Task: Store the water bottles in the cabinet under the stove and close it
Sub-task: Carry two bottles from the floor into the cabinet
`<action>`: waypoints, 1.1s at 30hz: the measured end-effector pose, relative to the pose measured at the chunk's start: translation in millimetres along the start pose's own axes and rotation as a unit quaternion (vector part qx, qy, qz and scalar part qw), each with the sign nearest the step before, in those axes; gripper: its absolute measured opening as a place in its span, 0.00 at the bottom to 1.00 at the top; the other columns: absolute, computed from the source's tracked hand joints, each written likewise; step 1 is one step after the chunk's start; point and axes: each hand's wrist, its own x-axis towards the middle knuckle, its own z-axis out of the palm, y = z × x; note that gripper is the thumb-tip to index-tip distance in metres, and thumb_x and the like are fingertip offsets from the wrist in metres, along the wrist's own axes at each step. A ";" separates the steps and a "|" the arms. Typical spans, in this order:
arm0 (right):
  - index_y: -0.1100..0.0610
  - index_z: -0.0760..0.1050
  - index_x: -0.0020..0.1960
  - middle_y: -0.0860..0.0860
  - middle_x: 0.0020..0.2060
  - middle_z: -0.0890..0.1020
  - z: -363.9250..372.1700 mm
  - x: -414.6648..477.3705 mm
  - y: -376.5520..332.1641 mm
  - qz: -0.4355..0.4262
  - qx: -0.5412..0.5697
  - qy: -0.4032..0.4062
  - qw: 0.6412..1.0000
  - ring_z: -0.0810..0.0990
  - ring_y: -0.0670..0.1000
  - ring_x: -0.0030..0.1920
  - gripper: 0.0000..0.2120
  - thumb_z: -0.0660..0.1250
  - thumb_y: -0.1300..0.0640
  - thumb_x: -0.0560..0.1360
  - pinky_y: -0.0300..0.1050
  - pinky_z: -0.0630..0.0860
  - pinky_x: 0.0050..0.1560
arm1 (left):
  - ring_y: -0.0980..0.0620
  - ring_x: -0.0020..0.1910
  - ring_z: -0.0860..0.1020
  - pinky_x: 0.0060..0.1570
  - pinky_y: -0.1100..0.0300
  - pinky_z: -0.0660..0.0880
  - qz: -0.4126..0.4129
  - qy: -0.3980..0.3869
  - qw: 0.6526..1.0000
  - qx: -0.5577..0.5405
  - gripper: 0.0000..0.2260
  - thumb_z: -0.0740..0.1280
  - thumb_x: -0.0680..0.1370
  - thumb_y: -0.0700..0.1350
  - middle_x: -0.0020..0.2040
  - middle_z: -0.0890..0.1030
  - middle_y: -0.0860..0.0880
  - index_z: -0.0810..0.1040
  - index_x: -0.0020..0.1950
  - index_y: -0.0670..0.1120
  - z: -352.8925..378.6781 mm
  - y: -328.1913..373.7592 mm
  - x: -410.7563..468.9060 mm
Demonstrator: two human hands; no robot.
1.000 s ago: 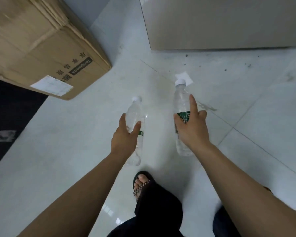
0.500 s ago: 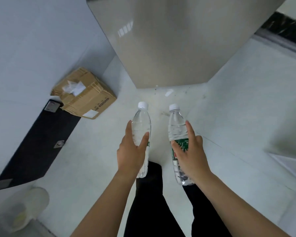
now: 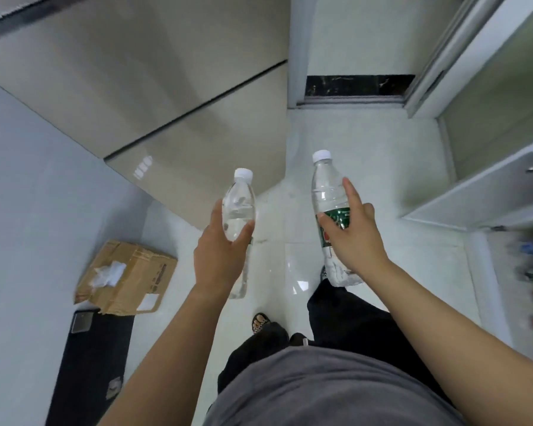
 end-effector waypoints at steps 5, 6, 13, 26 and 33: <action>0.37 0.48 0.73 0.51 0.54 0.66 -22.3 -46.6 26.4 0.072 0.072 0.115 0.988 0.75 0.43 0.41 0.33 0.63 0.46 0.75 0.34 0.67 0.38 | 0.46 0.57 0.75 0.47 0.59 0.64 0.082 -0.083 0.993 0.028 0.26 0.63 0.75 0.59 0.57 0.77 0.51 0.60 0.71 0.57 12.5 30.1 -2.5; 0.36 0.48 0.73 0.51 0.54 0.66 -27.9 -54.9 33.5 0.082 0.078 0.138 0.984 0.75 0.43 0.42 0.33 0.63 0.46 0.75 0.34 0.66 0.38 | 0.46 0.56 0.75 0.47 0.59 0.64 0.102 -0.101 0.989 0.035 0.26 0.63 0.75 0.59 0.55 0.77 0.53 0.61 0.71 0.58 18.8 37.9 -3.7; 0.36 0.48 0.73 0.49 0.53 0.66 -85.6 -95.0 85.8 0.172 0.133 0.282 0.935 0.76 0.45 0.40 0.33 0.64 0.47 0.75 0.37 0.70 0.40 | 0.45 0.57 0.76 0.54 0.54 0.70 0.217 -0.211 0.949 0.090 0.28 0.63 0.74 0.60 0.61 0.78 0.49 0.59 0.72 0.57 85.0 108.5 -23.1; 0.36 0.51 0.72 0.52 0.53 0.68 -246.2 -91.0 200.5 0.269 0.186 0.390 0.861 0.76 0.45 0.41 0.32 0.64 0.48 0.75 0.37 0.68 0.36 | 0.47 0.58 0.74 0.50 0.60 0.62 0.336 -0.305 0.883 0.118 0.27 0.63 0.75 0.60 0.57 0.78 0.51 0.60 0.72 0.57 249.3 307.9 -72.7; 0.35 0.49 0.72 0.50 0.52 0.67 -305.0 -97.0 238.7 0.306 0.203 0.440 0.819 0.70 0.38 0.39 0.32 0.63 0.48 0.75 0.34 0.64 0.35 | 0.52 0.56 0.75 0.51 0.60 0.65 0.430 -0.379 0.811 0.116 0.27 0.64 0.74 0.60 0.54 0.77 0.54 0.62 0.71 0.58 317.9 386.5 -116.3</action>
